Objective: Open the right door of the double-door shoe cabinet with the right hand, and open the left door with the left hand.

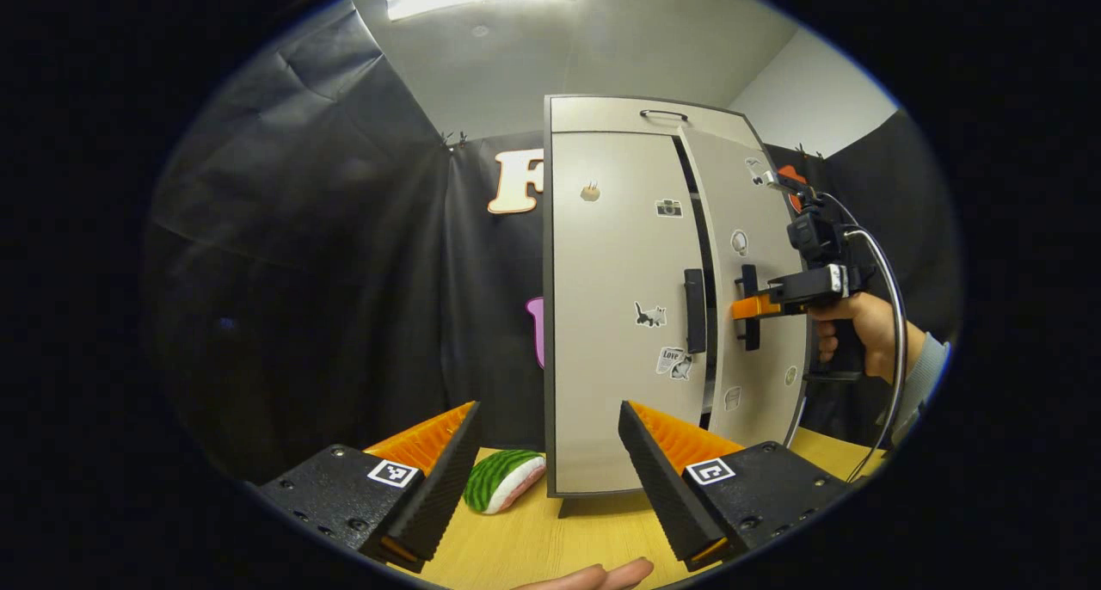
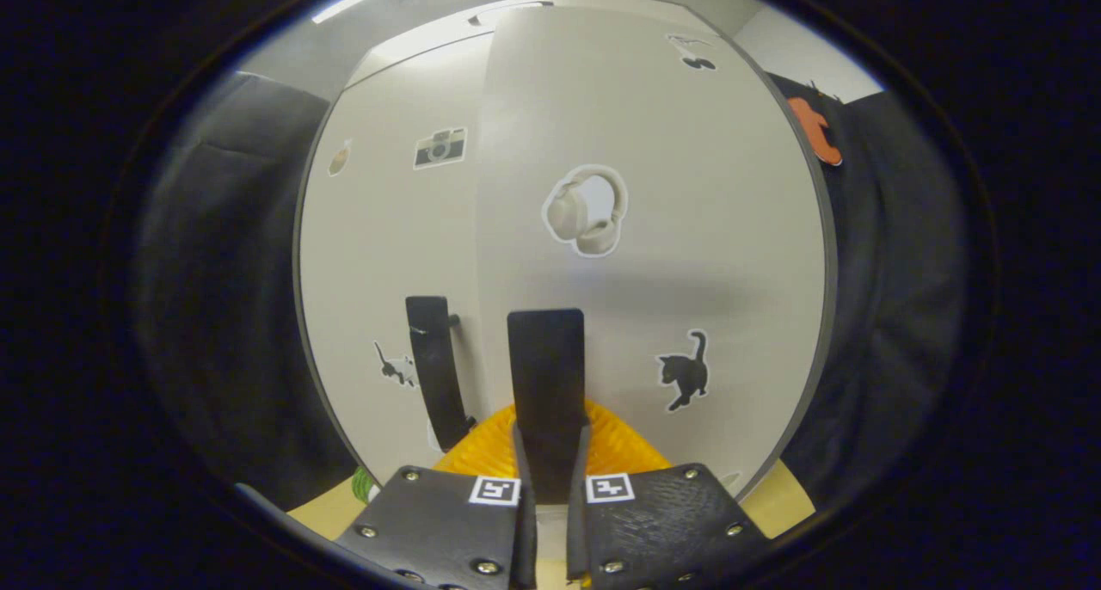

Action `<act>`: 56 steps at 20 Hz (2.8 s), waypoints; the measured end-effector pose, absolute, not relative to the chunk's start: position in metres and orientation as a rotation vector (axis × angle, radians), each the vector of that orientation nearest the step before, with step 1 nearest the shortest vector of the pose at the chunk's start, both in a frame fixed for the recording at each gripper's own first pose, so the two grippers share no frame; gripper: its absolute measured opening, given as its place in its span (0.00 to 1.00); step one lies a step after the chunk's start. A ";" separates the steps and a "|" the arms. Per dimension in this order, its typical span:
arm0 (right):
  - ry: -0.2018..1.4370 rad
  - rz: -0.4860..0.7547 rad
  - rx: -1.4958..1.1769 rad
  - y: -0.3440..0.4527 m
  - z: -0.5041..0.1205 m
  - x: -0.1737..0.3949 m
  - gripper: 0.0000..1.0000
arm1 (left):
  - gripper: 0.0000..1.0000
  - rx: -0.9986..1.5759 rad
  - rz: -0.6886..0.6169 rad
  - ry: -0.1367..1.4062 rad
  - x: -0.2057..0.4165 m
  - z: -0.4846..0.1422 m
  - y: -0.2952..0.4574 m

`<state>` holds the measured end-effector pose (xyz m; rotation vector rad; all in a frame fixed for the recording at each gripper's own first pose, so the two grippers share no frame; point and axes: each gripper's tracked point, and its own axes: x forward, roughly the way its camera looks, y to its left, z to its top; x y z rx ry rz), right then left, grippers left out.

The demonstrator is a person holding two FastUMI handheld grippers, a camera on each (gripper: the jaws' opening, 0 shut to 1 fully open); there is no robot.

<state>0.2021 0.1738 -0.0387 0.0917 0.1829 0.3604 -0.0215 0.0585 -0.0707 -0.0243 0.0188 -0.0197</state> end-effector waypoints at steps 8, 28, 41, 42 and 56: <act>0.180 0.403 0.099 0.147 -0.034 0.169 0.13 | 0.97 0.007 -0.051 0.020 -0.029 -0.066 0.028; 0.175 0.466 0.083 0.077 -0.031 0.114 0.13 | 0.97 -0.014 -0.054 0.045 -0.030 -0.066 0.009; 0.158 0.397 0.089 0.018 -0.026 0.097 0.13 | 0.98 -0.024 -0.083 0.068 -0.032 -0.077 -0.011; 0.161 0.396 0.110 0.014 -0.026 0.096 0.12 | 0.98 -0.027 -0.090 0.071 -0.031 -0.078 -0.013; 0.191 0.302 0.209 -0.097 -0.046 0.114 0.13 | 0.98 -0.024 -0.112 0.091 -0.019 -0.091 -0.041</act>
